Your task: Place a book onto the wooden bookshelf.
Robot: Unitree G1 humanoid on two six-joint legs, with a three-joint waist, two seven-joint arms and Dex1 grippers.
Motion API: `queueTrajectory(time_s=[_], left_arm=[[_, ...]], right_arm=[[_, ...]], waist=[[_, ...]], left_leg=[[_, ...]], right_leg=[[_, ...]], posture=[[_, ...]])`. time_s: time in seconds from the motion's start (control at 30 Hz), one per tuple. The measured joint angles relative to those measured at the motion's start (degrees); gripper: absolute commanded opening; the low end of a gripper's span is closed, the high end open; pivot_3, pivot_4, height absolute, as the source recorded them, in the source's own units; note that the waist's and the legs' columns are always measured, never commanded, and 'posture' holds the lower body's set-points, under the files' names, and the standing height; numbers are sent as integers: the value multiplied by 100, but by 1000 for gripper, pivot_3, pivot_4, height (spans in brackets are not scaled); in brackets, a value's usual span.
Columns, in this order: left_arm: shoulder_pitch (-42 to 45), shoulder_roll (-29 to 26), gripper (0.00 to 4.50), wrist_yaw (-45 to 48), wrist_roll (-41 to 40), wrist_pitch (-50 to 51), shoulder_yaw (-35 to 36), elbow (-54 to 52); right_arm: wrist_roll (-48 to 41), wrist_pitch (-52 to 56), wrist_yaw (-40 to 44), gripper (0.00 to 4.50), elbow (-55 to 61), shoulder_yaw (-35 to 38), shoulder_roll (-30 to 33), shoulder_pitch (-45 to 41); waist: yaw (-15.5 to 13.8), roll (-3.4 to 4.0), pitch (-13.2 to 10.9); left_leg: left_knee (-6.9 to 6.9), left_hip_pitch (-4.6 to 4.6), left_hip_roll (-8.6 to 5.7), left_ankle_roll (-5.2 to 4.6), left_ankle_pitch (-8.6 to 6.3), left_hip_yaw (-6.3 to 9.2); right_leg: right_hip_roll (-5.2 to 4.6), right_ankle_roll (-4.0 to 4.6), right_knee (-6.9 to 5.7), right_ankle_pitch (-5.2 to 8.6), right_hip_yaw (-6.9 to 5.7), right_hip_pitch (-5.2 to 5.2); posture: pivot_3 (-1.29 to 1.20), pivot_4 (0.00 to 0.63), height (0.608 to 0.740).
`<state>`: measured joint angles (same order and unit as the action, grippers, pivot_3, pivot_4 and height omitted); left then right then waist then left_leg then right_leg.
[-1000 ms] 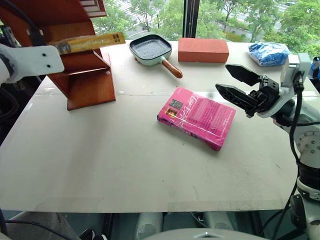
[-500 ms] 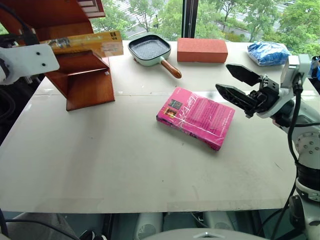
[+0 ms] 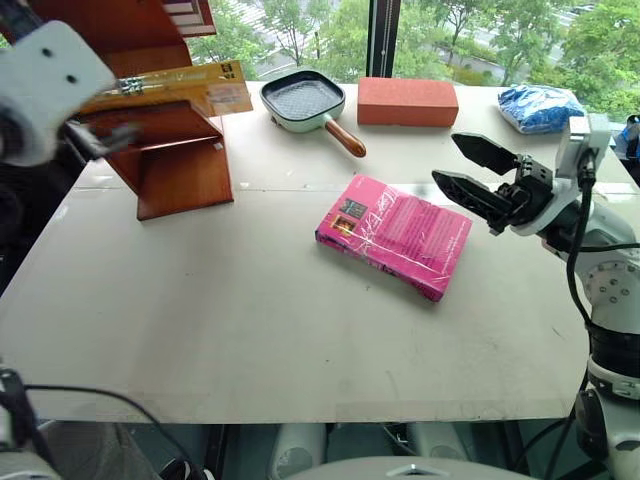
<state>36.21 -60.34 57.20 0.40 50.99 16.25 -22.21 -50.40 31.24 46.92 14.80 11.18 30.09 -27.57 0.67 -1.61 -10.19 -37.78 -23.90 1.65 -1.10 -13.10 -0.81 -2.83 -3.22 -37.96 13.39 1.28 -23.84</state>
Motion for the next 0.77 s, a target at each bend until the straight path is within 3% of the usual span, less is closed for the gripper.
queueTrajectory(time_s=[0.07,0.1,0.23,0.33,0.6,0.77], left_arm=[[-110,757,4452,-33,-680,589,64,-572],[-168,857,4452,-51,-777,637,64,-659],[-1739,2298,4452,-681,-1140,-36,181,-1360],[-2879,3004,4452,-947,-1356,-438,-121,-1464],[-4375,3493,4452,-1593,-1024,-2183,-664,-741],[-4566,3640,4452,-1800,-959,-2672,-921,-455]], right_arm=[[75,-44,58,4500,-8,1,17,127],[84,-47,73,4500,-8,1,25,159],[215,-182,273,4500,29,105,232,709],[487,-439,582,4500,76,116,502,1383],[1430,-1819,1052,4500,-490,341,396,3178],[2097,-2767,1081,4500,-1021,354,303,3818]], waist=[[10,-5,0],[20,-5,0],[55,22,15],[3,13,14],[-15,23,28],[-12,26,30]], left_leg=[[-19,-7,4,0,0,6],[-21,-7,4,0,0,5],[-18,13,8,0,-1,-12],[-21,9,15,0,-1,-6],[-48,27,16,0,-2,-11],[-48,24,18,0,-2,-15]], right_leg=[[4,0,-3,-1,-3,1],[4,0,-5,-1,-2,1],[5,0,-2,-2,24,9],[9,2,0,-1,11,11],[7,30,-3,9,10,34],[7,32,-2,8,11,32]], posture=[[0,150,740],[0,150,740],[0,150,740],[0,150,740],[0,150,740],[0,150,740]])
